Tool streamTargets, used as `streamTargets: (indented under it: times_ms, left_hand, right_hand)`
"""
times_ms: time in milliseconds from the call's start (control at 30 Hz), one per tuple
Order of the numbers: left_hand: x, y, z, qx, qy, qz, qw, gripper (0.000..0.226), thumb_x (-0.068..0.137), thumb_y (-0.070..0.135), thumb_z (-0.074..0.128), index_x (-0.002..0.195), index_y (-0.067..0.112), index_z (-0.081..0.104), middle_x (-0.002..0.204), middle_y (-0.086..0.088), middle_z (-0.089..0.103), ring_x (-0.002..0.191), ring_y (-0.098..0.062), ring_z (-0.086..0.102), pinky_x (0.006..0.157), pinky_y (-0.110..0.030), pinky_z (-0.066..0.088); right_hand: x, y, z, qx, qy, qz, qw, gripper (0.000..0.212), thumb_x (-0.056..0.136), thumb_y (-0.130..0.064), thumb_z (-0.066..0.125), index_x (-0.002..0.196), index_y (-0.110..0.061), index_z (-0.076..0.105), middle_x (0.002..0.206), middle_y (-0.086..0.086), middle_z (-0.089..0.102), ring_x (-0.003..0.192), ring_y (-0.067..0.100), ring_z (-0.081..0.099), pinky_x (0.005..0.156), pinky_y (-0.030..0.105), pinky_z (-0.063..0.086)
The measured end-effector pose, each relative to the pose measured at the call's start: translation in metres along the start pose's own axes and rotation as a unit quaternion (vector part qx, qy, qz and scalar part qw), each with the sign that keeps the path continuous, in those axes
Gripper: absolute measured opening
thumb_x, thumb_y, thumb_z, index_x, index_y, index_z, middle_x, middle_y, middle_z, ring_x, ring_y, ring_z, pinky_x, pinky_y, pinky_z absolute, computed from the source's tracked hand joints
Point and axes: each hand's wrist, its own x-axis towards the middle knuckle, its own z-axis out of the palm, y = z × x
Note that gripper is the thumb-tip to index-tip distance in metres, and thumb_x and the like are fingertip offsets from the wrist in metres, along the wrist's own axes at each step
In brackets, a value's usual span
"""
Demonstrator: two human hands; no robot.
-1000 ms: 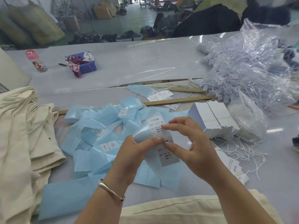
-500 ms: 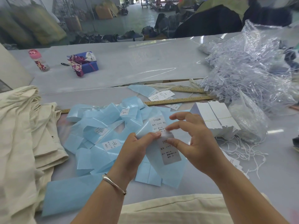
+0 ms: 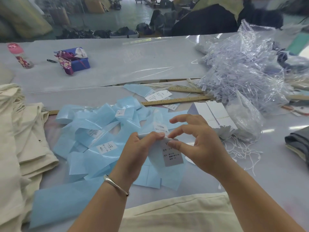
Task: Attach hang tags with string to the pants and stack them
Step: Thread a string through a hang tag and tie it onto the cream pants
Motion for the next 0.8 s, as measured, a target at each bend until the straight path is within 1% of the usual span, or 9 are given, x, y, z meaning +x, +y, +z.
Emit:
streamTargets:
  times_ms: [100, 300, 400, 500, 600, 633, 700, 733, 800]
  left_hand:
    - [-0.001, -0.002, -0.001, -0.001, -0.012, 0.01, 1.0, 0.05, 0.059, 0.035, 0.073, 0.091, -0.003, 0.073, 0.098, -0.026, 0.07, 0.088, -0.031, 0.066, 0.089, -0.046, 0.048]
    - [0.006, -0.005, -0.001, -0.023, -0.042, -0.013, 0.999, 0.031, 0.066, 0.029, 0.068, 0.088, 0.008, 0.077, 0.098, -0.019, 0.073, 0.082, -0.023, 0.065, 0.083, -0.04, 0.046]
    - [0.01, -0.008, -0.004, -0.053, -0.004, -0.055, 0.997, 0.033, 0.062, 0.028, 0.068, 0.088, 0.009, 0.078, 0.1, -0.015, 0.074, 0.086, -0.025, 0.066, 0.083, -0.041, 0.047]
    - [0.016, -0.012, -0.014, -0.093, 0.051, -0.106, 0.989, 0.037, 0.062, 0.025, 0.07, 0.094, 0.006, 0.074, 0.097, -0.008, 0.076, 0.086, -0.022, 0.068, 0.077, -0.035, 0.052]
    - [0.02, -0.017, -0.029, -0.123, 0.085, -0.145, 0.978, 0.016, 0.078, 0.019, 0.071, 0.092, 0.01, 0.071, 0.087, -0.004, 0.075, 0.079, -0.02, 0.069, 0.071, -0.033, 0.055]
    - [0.02, -0.019, -0.035, -0.108, 0.087, -0.16, 0.977, 0.017, 0.082, 0.025, 0.071, 0.092, 0.012, 0.07, 0.085, -0.002, 0.074, 0.074, -0.017, 0.068, 0.068, -0.031, 0.054]
    - [0.015, -0.02, -0.048, -0.022, 0.072, -0.194, 0.978, 0.034, 0.083, 0.047, 0.068, 0.094, 0.015, 0.068, 0.081, 0.0, 0.072, 0.065, -0.012, 0.067, 0.062, -0.027, 0.048]
    - [0.012, -0.021, -0.053, 0.032, 0.073, -0.203, 0.976, 0.044, 0.083, 0.055, 0.065, 0.095, 0.013, 0.067, 0.082, 0.0, 0.073, 0.064, -0.011, 0.067, 0.061, -0.026, 0.046]
    - [0.0, -0.022, -0.059, 0.138, 0.104, -0.181, 0.968, 0.049, 0.085, 0.06, 0.06, 0.099, 0.012, 0.061, 0.09, -0.002, 0.071, 0.071, -0.015, 0.067, 0.065, -0.029, 0.049]
  right_hand:
    - [-0.001, -0.005, 0.001, 0.024, 0.021, 0.014, 0.999, 0.01, 0.074, -0.018, 0.081, 0.077, -0.02, 0.072, 0.111, -0.014, 0.063, 0.115, 0.006, 0.049, 0.096, 0.01, 0.03]
    - [-0.008, -0.02, 0.007, -0.006, 0.074, 0.013, 0.997, 0.012, 0.072, -0.012, 0.082, 0.073, -0.019, 0.072, 0.103, -0.008, 0.066, 0.108, 0.011, 0.052, 0.092, 0.019, 0.035]
    - [-0.017, -0.028, 0.001, 0.027, 0.057, -0.002, 0.998, 0.011, 0.071, -0.016, 0.083, 0.071, -0.02, 0.073, 0.107, -0.012, 0.067, 0.112, 0.011, 0.055, 0.096, 0.022, 0.037]
    - [-0.032, -0.035, -0.007, 0.166, 0.015, 0.008, 0.986, 0.004, 0.072, -0.018, 0.077, 0.072, -0.018, 0.072, 0.112, -0.004, 0.069, 0.117, 0.018, 0.058, 0.1, 0.031, 0.04]
    - [-0.043, -0.039, -0.014, 0.404, 0.03, 0.034, 0.913, 0.018, 0.067, -0.023, 0.08, 0.077, -0.011, 0.071, 0.106, 0.014, 0.07, 0.109, 0.025, 0.062, 0.094, 0.032, 0.049]
    - [-0.045, -0.04, -0.017, 0.448, 0.043, 0.056, 0.891, 0.02, 0.066, -0.023, 0.079, 0.081, -0.011, 0.072, 0.103, 0.016, 0.07, 0.104, 0.026, 0.063, 0.092, 0.032, 0.05]
    - [-0.045, -0.038, -0.021, 0.458, 0.052, 0.114, 0.88, 0.023, 0.068, -0.022, 0.071, 0.088, -0.011, 0.074, 0.098, 0.016, 0.07, 0.095, 0.027, 0.064, 0.087, 0.035, 0.051]
    - [-0.045, -0.037, -0.022, 0.447, 0.049, 0.146, 0.881, 0.023, 0.07, -0.022, 0.069, 0.089, -0.011, 0.074, 0.096, 0.016, 0.071, 0.092, 0.027, 0.063, 0.083, 0.035, 0.052]
    - [-0.046, -0.037, -0.023, 0.437, 0.05, 0.214, 0.872, 0.025, 0.076, -0.024, 0.061, 0.09, -0.006, 0.071, 0.091, 0.017, 0.07, 0.088, 0.029, 0.061, 0.078, 0.036, 0.05]
